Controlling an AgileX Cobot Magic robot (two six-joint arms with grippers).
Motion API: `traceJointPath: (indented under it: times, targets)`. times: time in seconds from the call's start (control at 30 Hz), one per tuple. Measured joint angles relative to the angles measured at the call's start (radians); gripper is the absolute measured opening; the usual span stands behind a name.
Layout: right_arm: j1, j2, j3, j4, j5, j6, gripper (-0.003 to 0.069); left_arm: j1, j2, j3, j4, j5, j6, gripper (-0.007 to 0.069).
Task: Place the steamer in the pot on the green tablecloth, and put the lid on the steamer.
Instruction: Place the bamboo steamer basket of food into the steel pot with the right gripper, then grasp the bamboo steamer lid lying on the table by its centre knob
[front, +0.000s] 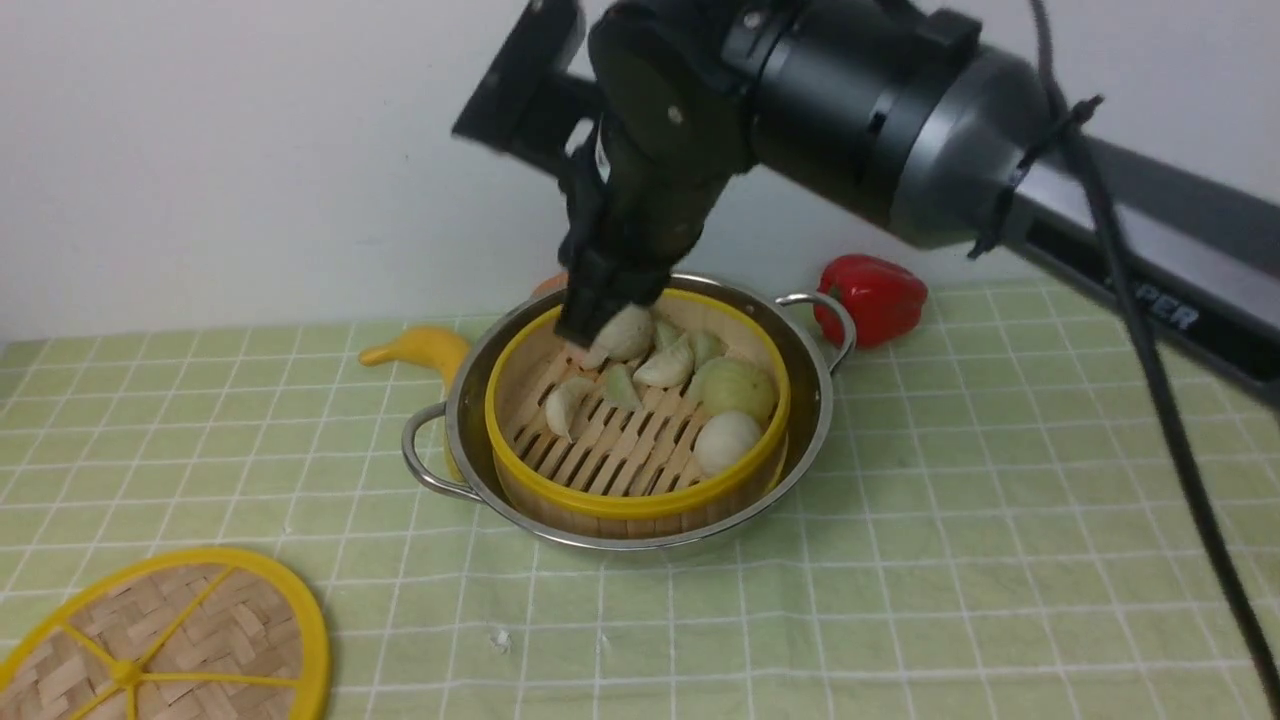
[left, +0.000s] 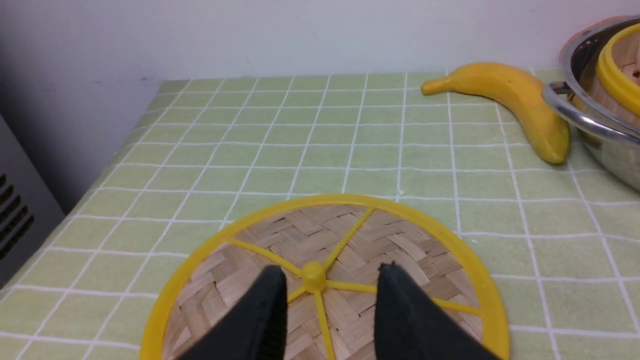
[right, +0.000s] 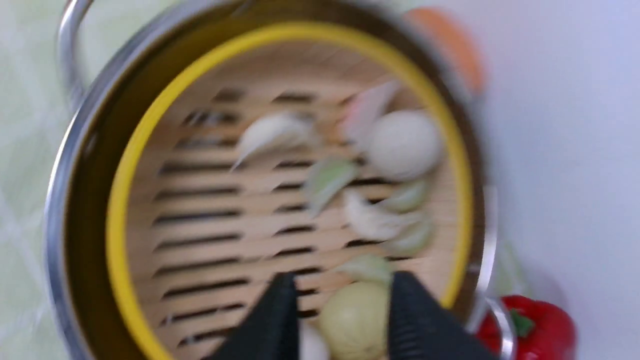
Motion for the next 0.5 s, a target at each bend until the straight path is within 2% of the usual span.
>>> traceJointPath:
  times: [0.07, 0.13, 0.17, 0.2, 0.33, 0.5]
  targets:
    - [-0.001, -0.036, -0.029, -0.042, 0.0, 0.094, 0.0022, 0.0, 0.0, 0.0, 0.0, 0.0, 0.0, 0.0243]
    - [-0.003, -0.082, -0.048, -0.075, 0.001, 0.188, -0.0013, 0.0, 0.0, 0.0, 0.0, 0.0, 0.0, 0.0243]
    - [-0.003, -0.086, -0.049, -0.076, 0.001, 0.195, -0.0013, 0.0, 0.0, 0.0, 0.0, 0.0, 0.0, 0.0243]
    - [-0.003, -0.122, -0.054, -0.08, 0.001, 0.265, -0.0016, 0.0, 0.0, 0.0, 0.0, 0.0, 0.0, 0.0243]
    - [-0.003, -0.175, -0.055, -0.049, 0.002, 0.4, -0.0016, 0.0, 0.0, 0.0, 0.0, 0.0, 0.0, 0.0243]
    - [-0.003, -0.189, -0.056, -0.04, 0.002, 0.458, -0.0011, 0.0, 0.0, 0.0, 0.0, 0.0, 0.0, 0.0243]
